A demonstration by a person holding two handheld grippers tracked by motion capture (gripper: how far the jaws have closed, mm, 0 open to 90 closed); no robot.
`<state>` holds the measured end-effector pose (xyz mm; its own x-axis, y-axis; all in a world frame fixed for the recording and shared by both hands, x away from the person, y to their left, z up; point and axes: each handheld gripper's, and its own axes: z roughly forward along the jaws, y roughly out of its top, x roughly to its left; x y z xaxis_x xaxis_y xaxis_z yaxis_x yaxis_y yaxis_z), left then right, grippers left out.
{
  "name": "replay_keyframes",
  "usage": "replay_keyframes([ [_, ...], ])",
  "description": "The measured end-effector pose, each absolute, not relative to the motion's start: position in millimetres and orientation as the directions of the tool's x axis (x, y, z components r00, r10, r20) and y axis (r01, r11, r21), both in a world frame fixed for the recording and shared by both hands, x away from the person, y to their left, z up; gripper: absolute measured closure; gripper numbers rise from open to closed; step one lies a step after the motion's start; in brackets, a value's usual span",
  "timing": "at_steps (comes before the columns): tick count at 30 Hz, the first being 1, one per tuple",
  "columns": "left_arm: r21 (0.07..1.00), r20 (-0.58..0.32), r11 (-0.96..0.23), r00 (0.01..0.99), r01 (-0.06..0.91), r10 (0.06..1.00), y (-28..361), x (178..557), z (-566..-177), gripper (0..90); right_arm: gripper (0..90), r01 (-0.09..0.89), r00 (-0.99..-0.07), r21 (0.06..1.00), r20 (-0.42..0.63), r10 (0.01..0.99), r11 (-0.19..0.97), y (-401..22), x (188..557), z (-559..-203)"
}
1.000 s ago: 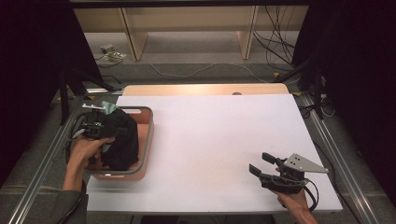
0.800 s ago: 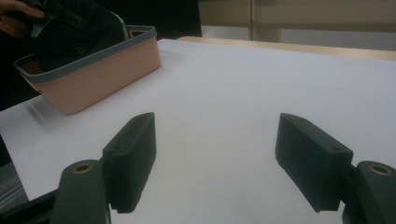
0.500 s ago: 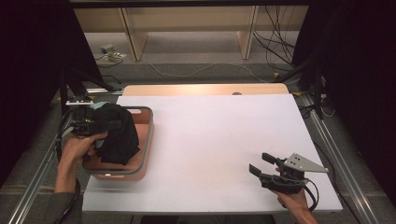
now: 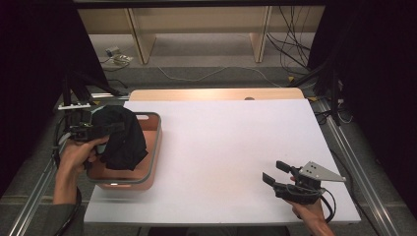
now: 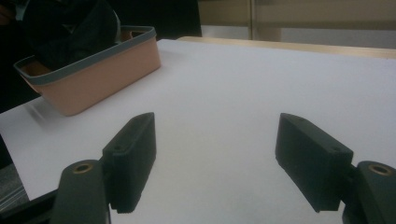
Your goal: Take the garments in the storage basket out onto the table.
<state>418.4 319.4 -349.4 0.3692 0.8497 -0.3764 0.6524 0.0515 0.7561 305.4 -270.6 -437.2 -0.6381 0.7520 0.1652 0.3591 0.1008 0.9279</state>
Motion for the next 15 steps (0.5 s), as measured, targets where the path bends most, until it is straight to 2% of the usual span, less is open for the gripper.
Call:
replay_keyframes([
  [15,0.801,-0.436,0.129,0.422,0.585,0.795,316.7,411.0,-333.2,61.1,29.6,0.356,-0.639,0.929,0.164,0.751,0.101,-270.4,305.3,-437.1],
])
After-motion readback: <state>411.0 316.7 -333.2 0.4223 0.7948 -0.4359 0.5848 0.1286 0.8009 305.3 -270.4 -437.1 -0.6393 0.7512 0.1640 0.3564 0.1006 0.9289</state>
